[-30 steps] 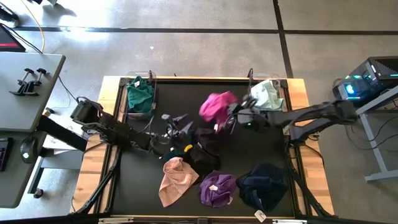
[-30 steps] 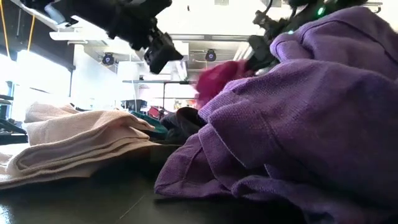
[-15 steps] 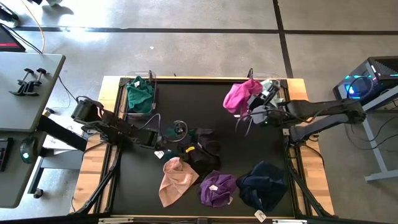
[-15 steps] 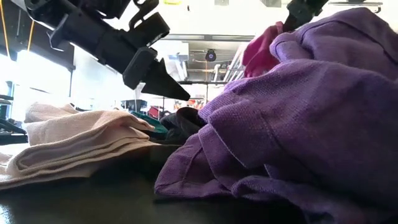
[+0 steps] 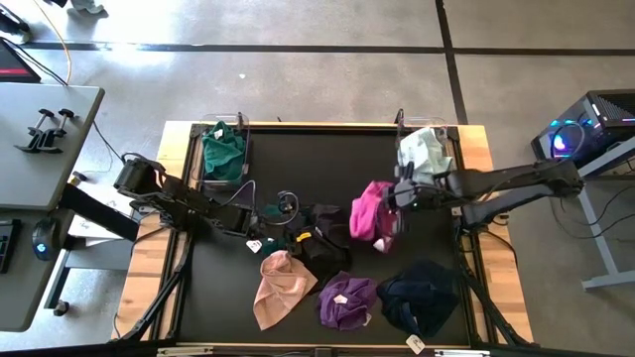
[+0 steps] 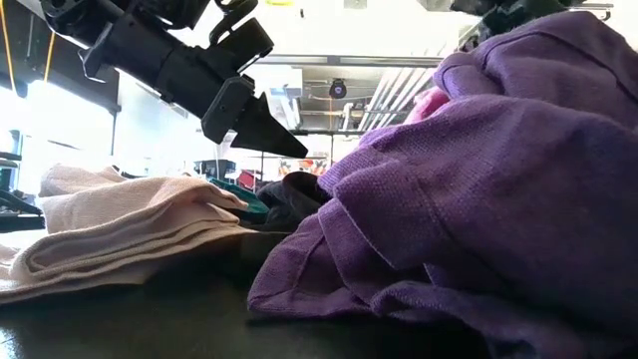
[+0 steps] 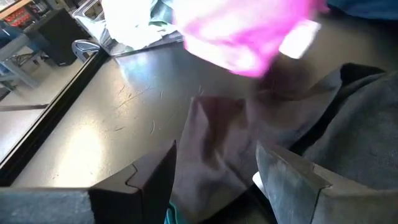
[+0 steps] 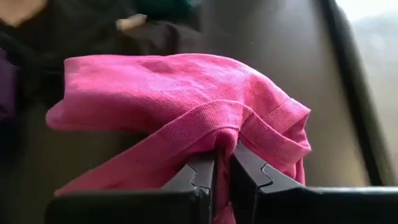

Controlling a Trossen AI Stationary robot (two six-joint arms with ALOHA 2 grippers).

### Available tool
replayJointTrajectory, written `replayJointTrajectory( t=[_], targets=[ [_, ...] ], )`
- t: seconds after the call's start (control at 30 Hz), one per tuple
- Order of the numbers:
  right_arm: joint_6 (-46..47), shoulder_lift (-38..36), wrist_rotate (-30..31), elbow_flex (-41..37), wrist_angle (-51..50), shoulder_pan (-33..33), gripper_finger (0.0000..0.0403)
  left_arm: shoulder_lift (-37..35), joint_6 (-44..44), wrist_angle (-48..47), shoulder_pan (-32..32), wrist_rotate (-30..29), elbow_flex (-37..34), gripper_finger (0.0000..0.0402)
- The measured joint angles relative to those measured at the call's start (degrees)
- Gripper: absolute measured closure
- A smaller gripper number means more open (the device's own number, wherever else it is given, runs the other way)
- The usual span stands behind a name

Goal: Sort towels by color in basket
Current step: Put the pink microfiber cloth into the right transparent bin

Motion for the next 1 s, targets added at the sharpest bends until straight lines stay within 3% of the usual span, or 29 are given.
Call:
replayJointTrajectory(
  t=[0.17, 0.37, 0.53, 0.73, 0.83, 0.9, 1.0],
  targets=[
    [0.3, 0.0, -1.2, -9.9, 16.3, 0.2, 0.0384, 0.0, 0.8, 0.3, 0.0, 0.0, 0.0, 0.019],
    [6.1, 0.9, -2.2, -27.4, 56.2, 0.5, 0.0384, 0.0, 1.0, 2.5, -0.1, 0.0, 0.0, 0.019],
    [8.3, 3.3, 0.8, -36.6, 75.5, 2.5, 0.0384, 0.0, 2.4, 3.9, -0.7, 0.1, 0.0, 0.019],
    [1.2, 2.3, 17.3, -33.6, 74.4, 6.3, 0.0384, 0.0, 3.6, 7.7, -0.9, 2.0, 0.0, 0.019],
    [-6.9, 1.5, 19.6, -29.0, 69.7, 7.3, 0.0384, 0.0, 3.6, 8.8, -0.9, 2.1, 0.0, 0.019],
    [-11.2, 1.1, 23.7, -24.5, 61.5, 8.1, 0.0384, 0.0, 3.6, 8.7, -0.9, 2.1, 0.0, 0.019],
    [-13.5, 1.1, 37.3, -14.7, 41.7, 8.9, 0.0384, 0.0, 3.6, 8.7, -0.9, 2.1, 0.0, 0.019]
  ],
)
